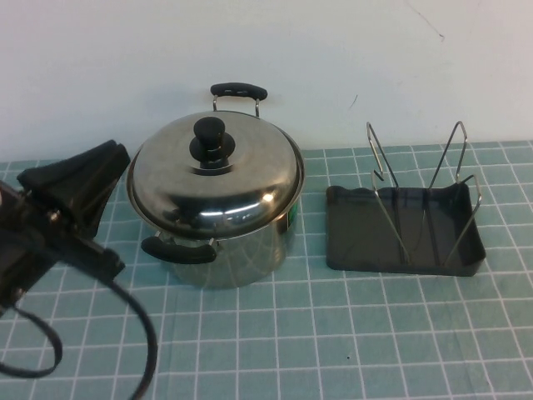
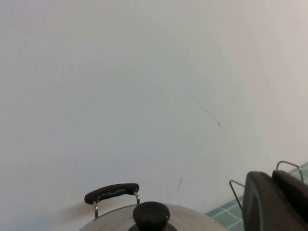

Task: Put pot lid on rack
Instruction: Open the pot

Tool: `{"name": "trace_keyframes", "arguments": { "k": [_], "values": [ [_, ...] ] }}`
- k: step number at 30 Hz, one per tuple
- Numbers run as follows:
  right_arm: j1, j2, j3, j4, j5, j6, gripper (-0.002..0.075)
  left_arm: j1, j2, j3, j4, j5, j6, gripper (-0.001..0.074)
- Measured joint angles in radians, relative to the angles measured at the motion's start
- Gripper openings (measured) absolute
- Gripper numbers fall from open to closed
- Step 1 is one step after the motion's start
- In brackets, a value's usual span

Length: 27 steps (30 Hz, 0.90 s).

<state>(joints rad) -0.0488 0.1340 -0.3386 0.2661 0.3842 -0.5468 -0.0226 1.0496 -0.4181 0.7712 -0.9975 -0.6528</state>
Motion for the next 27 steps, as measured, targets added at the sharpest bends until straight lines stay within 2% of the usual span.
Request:
{"name": "trace_keyframes", "arguments": {
  "k": [5, 9, 11, 14, 17, 20, 23, 27],
  "values": [
    [0.0, 0.0, 0.026, 0.112, 0.023, -0.109, -0.0001, -0.023, 0.17, -0.131, -0.02, 0.026, -0.037, -0.0002],
    [0.0, 0.0, 0.026, 0.141, 0.024, -0.129, -0.0001, -0.114, 0.265, -0.263, 0.032, 0.189, -0.039, 0.0001],
    [0.0, 0.0, 0.026, 0.148, 0.024, -0.134, -0.0001, -0.171, 0.316, -0.333, 0.046, 0.285, -0.039, 0.0029],
    [0.0, 0.0, 0.026, 0.15, 0.028, -0.143, -0.0001, -0.222, 0.383, -0.415, 0.057, 0.379, -0.035, 0.0158],
    [0.0, 0.0, 0.027, 0.152, 0.044, -0.15, -0.0001, -0.242, 0.434, -0.47, 0.055, 0.411, -0.018, 0.0428],
    [0.0, 0.0, 0.027, 0.152, 0.048, -0.152, -0.0001, -0.246, 0.472, -0.507, 0.021, 0.435, -0.01, 0.0595],
    [0.0, 0.0, 0.027, 0.152, 0.05, -0.152, -0.0001, -0.246, 0.513, -0.544, -0.01, 0.476, -0.01, 0.0655],
    [0.0, 0.0, 0.027, 0.152, 0.052, -0.152, -0.0001, -0.246, 0.57, -0.578, -0.025, 0.508, -0.01, 0.0651]
  ]
}}
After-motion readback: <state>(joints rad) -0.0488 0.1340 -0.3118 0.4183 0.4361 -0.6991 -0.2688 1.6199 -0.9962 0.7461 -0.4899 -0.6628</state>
